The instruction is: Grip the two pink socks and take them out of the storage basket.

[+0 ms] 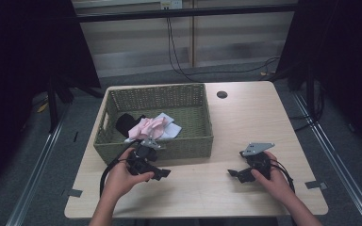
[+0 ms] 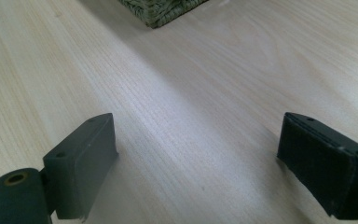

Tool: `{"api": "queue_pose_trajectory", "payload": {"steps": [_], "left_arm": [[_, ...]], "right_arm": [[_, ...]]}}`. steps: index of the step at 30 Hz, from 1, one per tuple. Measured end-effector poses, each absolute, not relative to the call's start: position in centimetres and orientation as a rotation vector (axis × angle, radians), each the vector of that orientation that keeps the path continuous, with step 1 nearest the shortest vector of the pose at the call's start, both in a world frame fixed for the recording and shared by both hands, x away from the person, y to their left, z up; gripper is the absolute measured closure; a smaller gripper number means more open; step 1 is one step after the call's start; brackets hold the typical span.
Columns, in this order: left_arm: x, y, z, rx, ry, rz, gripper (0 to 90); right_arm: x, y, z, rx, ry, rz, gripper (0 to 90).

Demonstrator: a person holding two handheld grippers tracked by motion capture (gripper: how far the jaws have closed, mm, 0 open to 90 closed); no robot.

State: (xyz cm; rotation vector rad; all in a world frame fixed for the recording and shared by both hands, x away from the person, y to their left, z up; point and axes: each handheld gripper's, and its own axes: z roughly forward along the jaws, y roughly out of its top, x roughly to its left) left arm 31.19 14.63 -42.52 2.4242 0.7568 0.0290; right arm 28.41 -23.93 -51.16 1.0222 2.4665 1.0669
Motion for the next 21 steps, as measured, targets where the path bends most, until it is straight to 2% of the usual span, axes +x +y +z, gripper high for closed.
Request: {"api": "queue_pose_trajectory", "payload": {"steps": [21], "left_arm": [[33.6,15.2,-37.5,2.419,0.761,-0.024,24.3]], "right_arm": [[28.4,-23.9,-51.2,1.020,2.466,1.067,10.6]]}}
